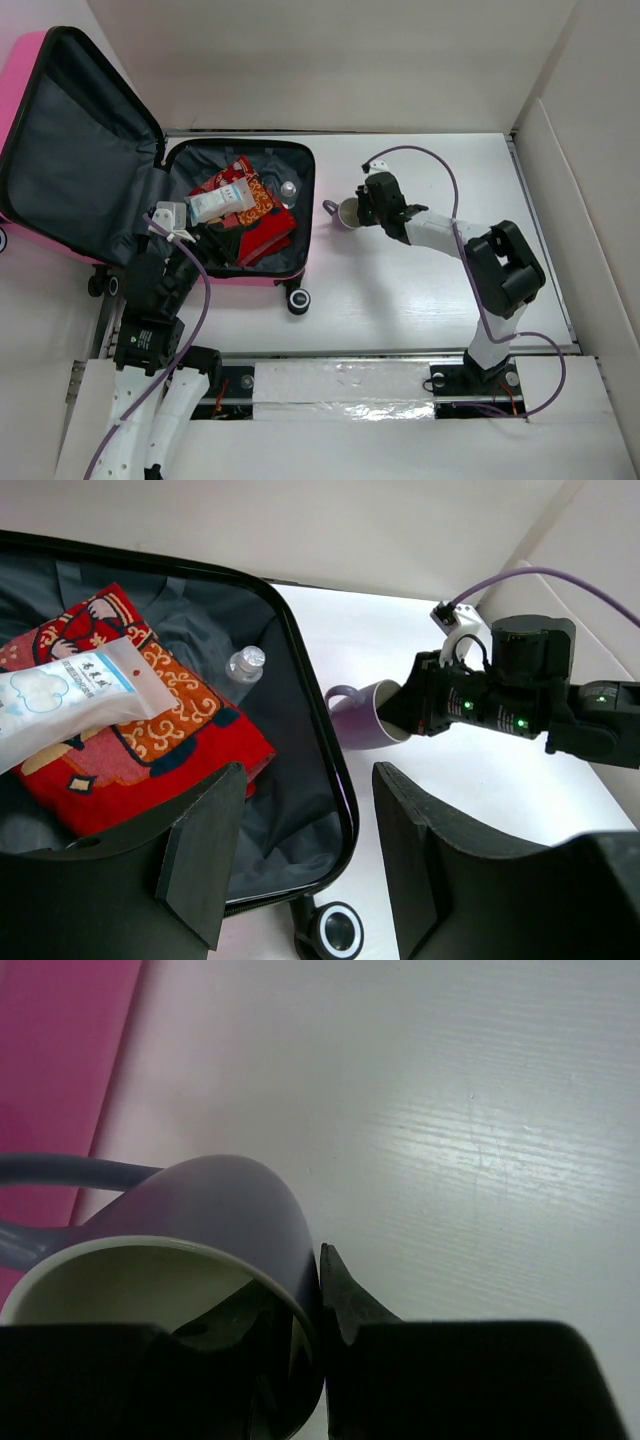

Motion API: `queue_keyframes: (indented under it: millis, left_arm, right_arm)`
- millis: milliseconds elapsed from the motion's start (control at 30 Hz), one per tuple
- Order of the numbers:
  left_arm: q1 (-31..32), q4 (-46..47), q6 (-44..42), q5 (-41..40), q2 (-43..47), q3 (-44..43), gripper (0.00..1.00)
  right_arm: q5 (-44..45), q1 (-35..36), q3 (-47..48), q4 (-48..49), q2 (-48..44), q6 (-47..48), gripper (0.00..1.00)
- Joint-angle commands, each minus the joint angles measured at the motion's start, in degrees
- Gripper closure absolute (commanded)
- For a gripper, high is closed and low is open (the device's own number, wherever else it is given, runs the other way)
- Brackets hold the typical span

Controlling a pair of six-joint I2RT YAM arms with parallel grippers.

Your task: Pack the luggage

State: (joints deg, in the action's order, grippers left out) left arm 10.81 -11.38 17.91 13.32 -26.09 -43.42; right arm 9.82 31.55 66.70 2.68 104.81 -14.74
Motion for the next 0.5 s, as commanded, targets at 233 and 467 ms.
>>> queue_keyframes:
  millis: [233, 467]
  left_arm:
    - [0.2, 3.4, 0.4, 0.4, 0.2, -0.8, 0.50]
    - [0.2, 3.2, 0.5, -0.3, 0.1, -0.8, 0.50]
  right_arm:
    - [4.1, 5.8, 1.2, 7.8, -18.8, 4.9, 1.00]
    - [1.0, 15.3, 16.1, 9.5, -9.3, 7.9, 1.00]
